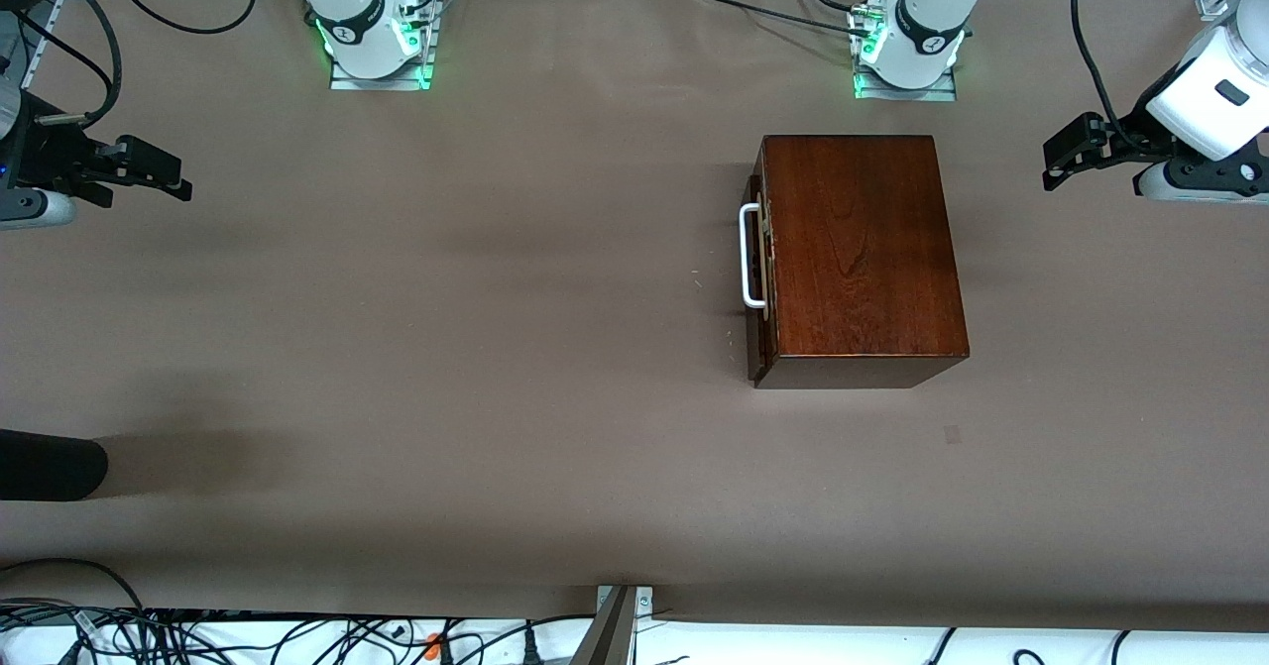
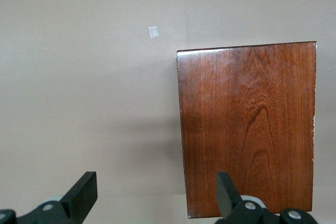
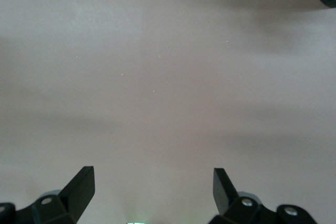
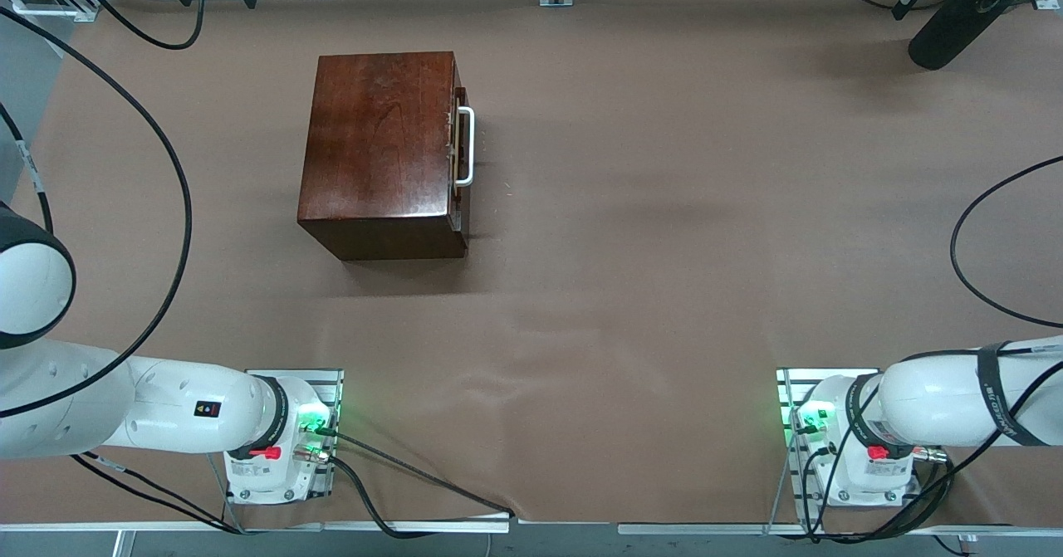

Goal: Open drawer, take yellow block, close drawer
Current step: 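Reach the left gripper to the white drawer handle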

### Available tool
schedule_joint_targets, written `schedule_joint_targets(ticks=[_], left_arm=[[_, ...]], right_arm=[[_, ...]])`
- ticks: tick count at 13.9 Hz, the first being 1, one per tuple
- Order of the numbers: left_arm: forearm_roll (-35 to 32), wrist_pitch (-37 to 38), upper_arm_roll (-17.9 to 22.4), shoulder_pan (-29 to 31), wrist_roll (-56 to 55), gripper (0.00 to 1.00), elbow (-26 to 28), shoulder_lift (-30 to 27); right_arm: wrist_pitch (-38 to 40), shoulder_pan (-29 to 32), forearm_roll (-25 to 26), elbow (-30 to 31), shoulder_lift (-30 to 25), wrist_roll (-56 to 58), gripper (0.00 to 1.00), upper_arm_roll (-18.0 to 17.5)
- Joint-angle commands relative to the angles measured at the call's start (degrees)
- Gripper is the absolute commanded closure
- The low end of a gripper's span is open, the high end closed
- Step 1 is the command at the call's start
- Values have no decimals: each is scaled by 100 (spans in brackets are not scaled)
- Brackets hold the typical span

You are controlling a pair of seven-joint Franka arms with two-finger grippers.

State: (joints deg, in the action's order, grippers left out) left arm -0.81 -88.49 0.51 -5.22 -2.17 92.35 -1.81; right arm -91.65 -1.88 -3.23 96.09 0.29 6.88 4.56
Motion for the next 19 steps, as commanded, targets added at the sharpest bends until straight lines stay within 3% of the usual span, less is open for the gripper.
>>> schedule_joint_targets(ticks=[1,9,13,19], left_arm=[[81,77,-7,3,50,0,-182,66],[151,77,-86,-94,-160,0,-261,172],[125,86,-840,-94,-1150,0,-700,522],[81,77,-2185,-181,-2672,0,-762,681]], right_arm=[[113,-58,-64,-108,6,-64,0,54],[113,-58,-64,-108,6,-64,0,54],[113,-58,-72,-99,6,-55,0,54],[113,-58,-64,-100,6,-38,0,54]])
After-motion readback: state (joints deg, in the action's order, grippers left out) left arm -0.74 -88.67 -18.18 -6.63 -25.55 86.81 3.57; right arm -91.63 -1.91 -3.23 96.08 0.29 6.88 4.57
